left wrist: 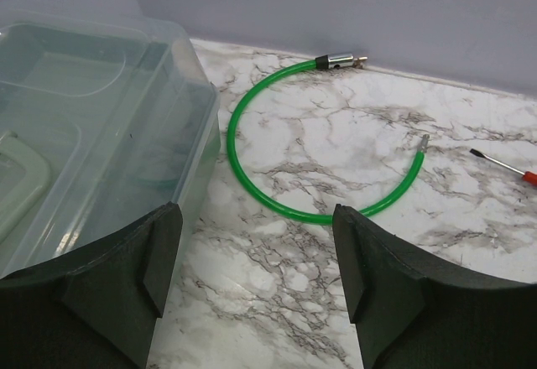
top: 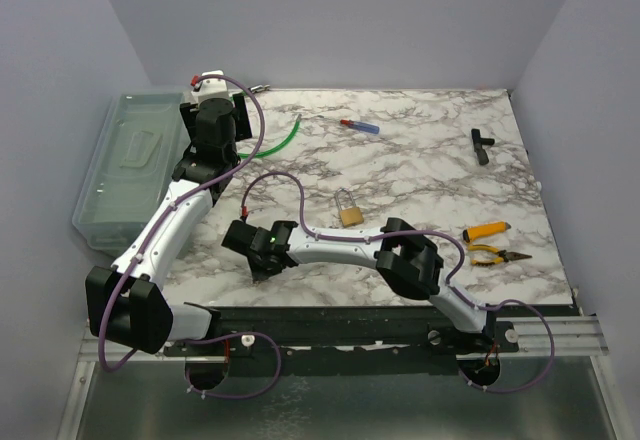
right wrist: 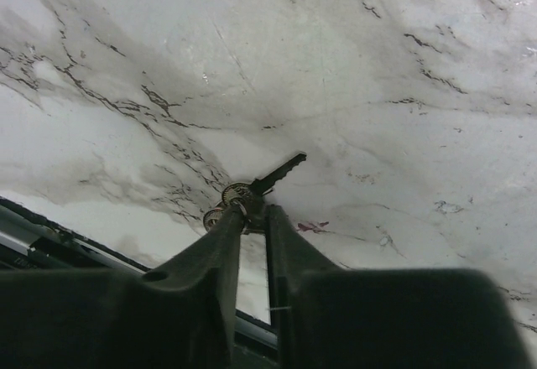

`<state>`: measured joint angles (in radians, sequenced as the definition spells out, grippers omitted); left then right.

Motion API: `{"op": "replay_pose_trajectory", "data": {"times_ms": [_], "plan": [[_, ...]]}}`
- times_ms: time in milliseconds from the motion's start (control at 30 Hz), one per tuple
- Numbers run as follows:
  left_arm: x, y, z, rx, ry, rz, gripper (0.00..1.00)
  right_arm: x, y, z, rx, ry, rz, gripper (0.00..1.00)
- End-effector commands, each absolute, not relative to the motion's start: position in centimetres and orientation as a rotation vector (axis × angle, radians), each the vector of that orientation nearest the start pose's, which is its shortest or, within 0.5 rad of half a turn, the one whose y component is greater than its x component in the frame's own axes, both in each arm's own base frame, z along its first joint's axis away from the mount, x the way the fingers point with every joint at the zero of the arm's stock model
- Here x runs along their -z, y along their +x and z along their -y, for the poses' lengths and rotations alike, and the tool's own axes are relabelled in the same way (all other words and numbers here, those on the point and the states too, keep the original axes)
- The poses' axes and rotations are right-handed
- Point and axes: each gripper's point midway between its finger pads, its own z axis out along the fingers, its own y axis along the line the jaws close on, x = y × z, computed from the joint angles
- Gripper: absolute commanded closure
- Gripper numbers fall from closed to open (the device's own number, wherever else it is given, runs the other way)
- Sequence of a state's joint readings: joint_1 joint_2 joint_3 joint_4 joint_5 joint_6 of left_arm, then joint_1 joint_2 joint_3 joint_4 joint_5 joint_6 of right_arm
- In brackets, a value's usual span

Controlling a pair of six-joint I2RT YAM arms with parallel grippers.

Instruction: Unlock with the key

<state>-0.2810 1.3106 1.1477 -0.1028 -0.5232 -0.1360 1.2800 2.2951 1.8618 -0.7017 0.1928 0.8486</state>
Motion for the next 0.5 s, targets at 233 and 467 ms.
{"op": "replay_pose_trajectory", "data": {"times_ms": [233, 467], "plan": [[-28.6, 42.3, 4.3, -0.126, -0.209, -1.79, 0.24, 0.0, 15.2, -47.5, -0.258, -0.549, -2.685, 1.0], [-28.0, 42.7, 6.2, -0.028, -0.145, -1.811, 0.26, -1.5, 16.1, -41.9, -0.078, -0.573, -2.605, 1.0]]}}
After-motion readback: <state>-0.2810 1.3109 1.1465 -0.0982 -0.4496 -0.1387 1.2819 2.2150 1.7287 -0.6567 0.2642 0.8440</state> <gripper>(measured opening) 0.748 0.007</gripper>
